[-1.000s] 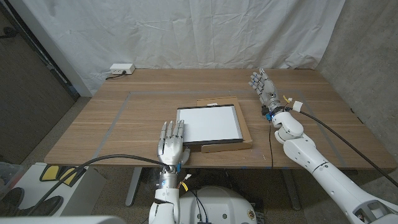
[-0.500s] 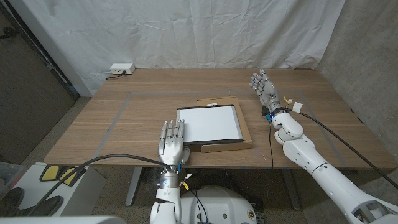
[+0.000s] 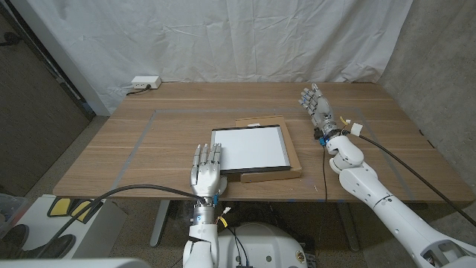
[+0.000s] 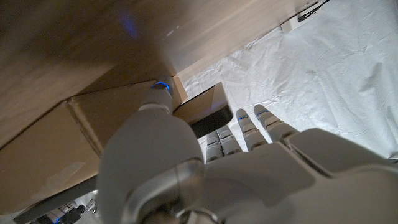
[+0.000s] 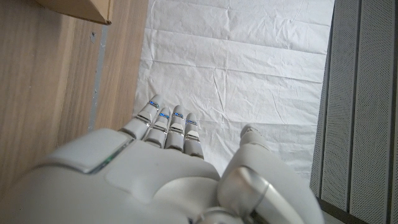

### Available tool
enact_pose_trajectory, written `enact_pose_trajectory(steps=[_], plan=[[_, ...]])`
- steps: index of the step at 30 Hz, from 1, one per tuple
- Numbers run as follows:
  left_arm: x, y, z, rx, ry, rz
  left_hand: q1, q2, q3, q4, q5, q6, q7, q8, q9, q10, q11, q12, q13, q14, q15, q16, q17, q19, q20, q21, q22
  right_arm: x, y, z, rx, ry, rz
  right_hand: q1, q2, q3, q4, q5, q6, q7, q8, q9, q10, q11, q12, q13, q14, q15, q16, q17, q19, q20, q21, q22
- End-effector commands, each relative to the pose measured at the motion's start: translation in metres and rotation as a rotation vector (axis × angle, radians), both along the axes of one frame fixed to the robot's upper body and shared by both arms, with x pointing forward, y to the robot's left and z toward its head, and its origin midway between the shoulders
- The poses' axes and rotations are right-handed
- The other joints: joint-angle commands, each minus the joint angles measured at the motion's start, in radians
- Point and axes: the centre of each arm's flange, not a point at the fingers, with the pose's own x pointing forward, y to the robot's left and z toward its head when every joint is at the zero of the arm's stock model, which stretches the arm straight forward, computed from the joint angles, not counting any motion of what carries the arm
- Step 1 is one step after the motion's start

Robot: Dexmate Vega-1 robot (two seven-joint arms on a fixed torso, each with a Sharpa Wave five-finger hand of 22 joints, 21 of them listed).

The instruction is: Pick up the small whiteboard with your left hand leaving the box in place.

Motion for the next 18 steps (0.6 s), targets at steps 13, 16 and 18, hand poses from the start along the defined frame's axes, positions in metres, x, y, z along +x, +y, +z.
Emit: enact_pose_trajectory(steps=[13, 16, 18], plan=[[0.0049, -0.0069, -0.0029, -0.027, -0.043, -0.014, 0.015, 0.126, 0.045, 0.031, -0.049, 0.069, 0.003, 0.012, 0.001, 0.060, 0.021, 0.005, 0.001, 0.032, -0.074, 0.002, 0.005, 0.026, -0.088, 0.010, 0.003, 0.0012, -0.0064, 0.0005, 0.005, -0.008, -0.002, 0.006, -0.005, -0.001, -0.004, 0.004, 0.005, -0.004, 0.001, 0.004, 0.010, 0.003, 0.003, 0.003, 0.022, -0.001, 0.004, 0.004, 0.018, -0.002, -0.008, 0.005], [0.0050, -0.0069, -0.0030, -0.029, -0.043, -0.019, 0.018, 0.136, 0.051, 0.032, -0.062, 0.081, 0.002, 0.014, 0.001, 0.071, 0.019, 0.006, 0.001, 0.042, -0.077, 0.002, 0.003, 0.036, -0.094, 0.013, 0.003, 0.0013, -0.0067, 0.0002, 0.006, -0.008, -0.002, 0.006, -0.005, -0.001, -0.005, 0.004, 0.007, -0.004, 0.001, 0.004, 0.011, 0.003, 0.003, 0.003, 0.022, -0.001, 0.004, 0.004, 0.018, -0.002, -0.009, 0.005], [0.0053, -0.0073, -0.0032, -0.028, -0.043, -0.021, 0.020, 0.142, 0.056, 0.033, -0.072, 0.089, 0.007, 0.014, 0.001, 0.081, 0.020, 0.007, 0.000, 0.052, -0.077, 0.004, 0.003, 0.044, -0.096, 0.015, 0.003, 0.0013, -0.0071, 0.0000, 0.008, -0.008, -0.002, 0.006, -0.005, -0.001, -0.005, 0.004, 0.007, -0.004, 0.001, 0.004, 0.011, 0.002, 0.003, 0.003, 0.022, -0.002, 0.004, 0.004, 0.018, -0.002, -0.009, 0.005]])
